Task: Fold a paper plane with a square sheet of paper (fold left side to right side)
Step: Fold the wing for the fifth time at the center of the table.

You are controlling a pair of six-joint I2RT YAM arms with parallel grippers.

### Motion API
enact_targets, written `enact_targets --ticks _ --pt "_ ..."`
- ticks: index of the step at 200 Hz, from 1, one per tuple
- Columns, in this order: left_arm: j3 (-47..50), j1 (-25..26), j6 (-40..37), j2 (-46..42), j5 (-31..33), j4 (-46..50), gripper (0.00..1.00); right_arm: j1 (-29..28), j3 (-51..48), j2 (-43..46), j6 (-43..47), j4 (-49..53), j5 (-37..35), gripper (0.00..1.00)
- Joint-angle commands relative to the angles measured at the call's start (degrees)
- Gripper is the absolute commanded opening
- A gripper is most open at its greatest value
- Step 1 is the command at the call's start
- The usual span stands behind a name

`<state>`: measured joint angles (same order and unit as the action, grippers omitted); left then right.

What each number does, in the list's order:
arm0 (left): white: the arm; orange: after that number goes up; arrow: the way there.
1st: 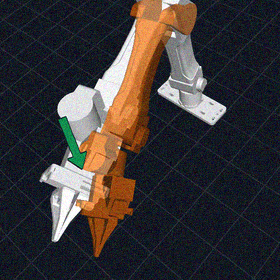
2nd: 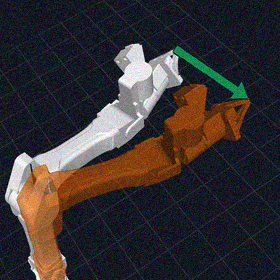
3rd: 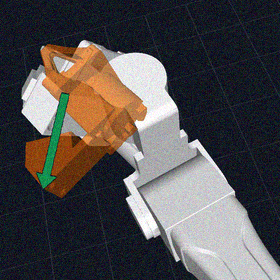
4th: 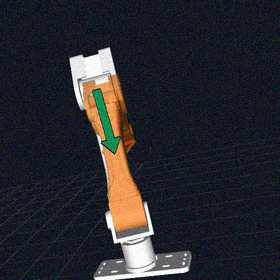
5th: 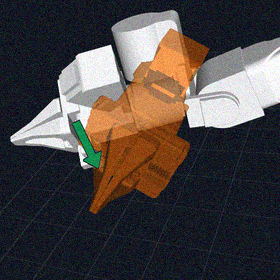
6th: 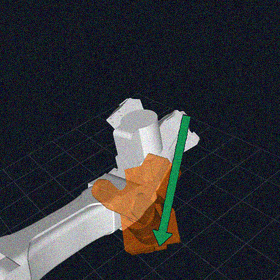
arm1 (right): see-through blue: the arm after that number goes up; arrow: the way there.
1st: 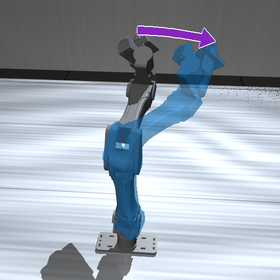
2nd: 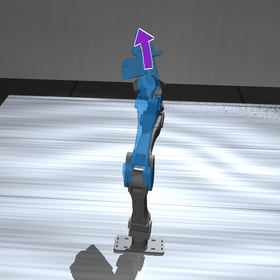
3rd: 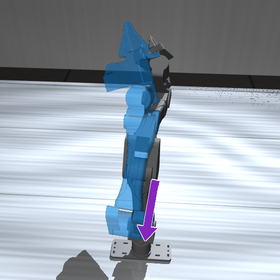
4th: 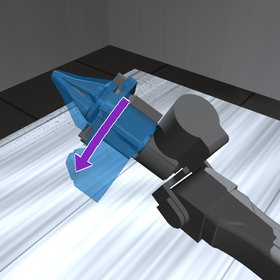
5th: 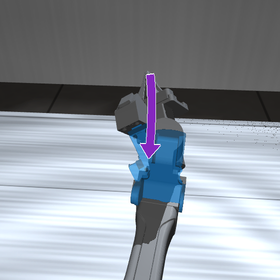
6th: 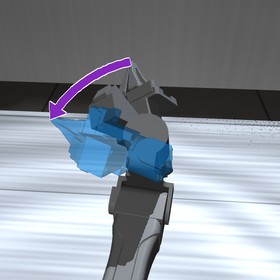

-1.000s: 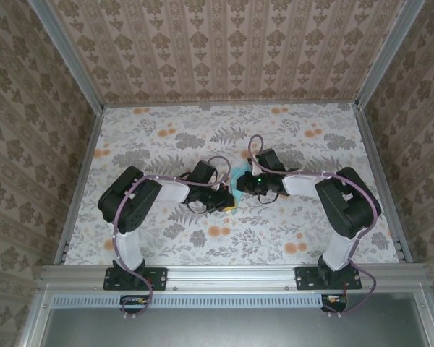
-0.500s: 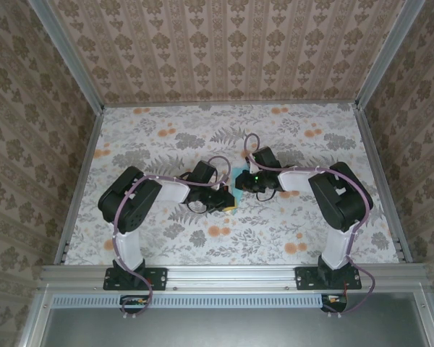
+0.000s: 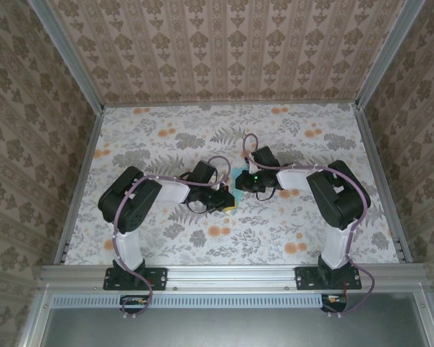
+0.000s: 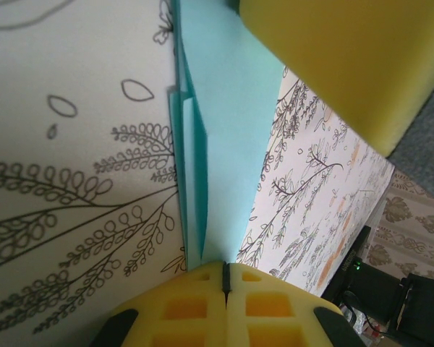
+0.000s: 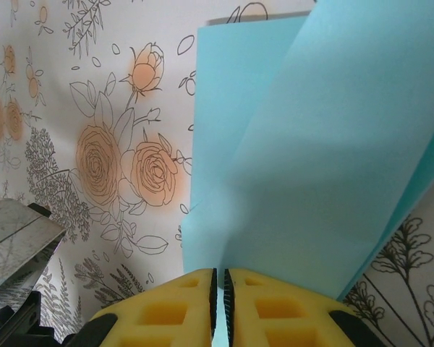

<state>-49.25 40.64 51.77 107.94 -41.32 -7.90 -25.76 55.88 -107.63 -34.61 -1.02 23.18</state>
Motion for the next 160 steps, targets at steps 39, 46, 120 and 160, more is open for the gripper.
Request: enact_targets --ticks 39,46,120,160 --pt "2.1 0.5 -1.1 3.6 3.7 10.1 0.00 3.1 3.1 -2.2 2.0 2.4 -2.9 0.16" --pt "2.1 0.6 -1.1 3.7 3.7 10.1 0.00 3.2 3.3 -2.2 2.1 2.5 -3.0 0.16" --pt "2.1 0.6 -1.1 3.6 3.7 10.2 0.00 6.0 7.1 -4.6 4.0 5.0 -3.5 0.16" --pt "2.1 0.6 -1.0 3.8 3.6 10.2 0.00 7.2 9.0 -5.9 4.2 5.5 -2.8 0.16"
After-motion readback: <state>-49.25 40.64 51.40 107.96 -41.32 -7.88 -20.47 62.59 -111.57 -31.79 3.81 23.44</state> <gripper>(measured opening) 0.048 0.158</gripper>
